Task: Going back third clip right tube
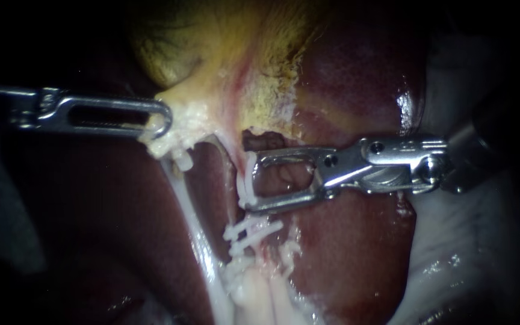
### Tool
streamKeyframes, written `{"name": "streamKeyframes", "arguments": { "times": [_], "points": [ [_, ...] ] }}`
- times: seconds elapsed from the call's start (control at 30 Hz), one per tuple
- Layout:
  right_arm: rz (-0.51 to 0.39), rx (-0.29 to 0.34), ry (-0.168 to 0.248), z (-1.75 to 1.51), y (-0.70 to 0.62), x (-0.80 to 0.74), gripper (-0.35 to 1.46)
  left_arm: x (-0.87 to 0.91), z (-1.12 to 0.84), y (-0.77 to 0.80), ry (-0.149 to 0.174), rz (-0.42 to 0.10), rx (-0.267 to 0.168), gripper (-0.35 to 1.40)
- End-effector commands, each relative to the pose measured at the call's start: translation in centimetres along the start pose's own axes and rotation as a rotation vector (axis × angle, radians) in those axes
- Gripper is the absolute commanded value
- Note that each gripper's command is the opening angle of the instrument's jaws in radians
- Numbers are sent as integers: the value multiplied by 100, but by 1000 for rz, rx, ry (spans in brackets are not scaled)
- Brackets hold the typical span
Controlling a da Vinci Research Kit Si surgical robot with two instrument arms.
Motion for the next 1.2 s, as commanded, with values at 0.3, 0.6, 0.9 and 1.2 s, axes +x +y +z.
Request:
{"name": "streamKeyframes", "arguments": {
  "times": [0.3, 0.6, 0.9, 1.2],
  "points": [
    [-2, -13, -1, -13, 3, -4, 50, 0, -1, 0, 0, 0, 1, -35],
    [-12, -25, -2, -41, 4, 4, 50, 0, -1, 0, 0, 0, 1, -35],
    [-59, -14, -4, -73, -5, 12, 50, 1, 0, 0, 0, 0, 0, -35],
    [-91, -8, -4, -83, -13, 18, 50, 1, 1, 1, -1, 1, -1, -35]
  ]
}}
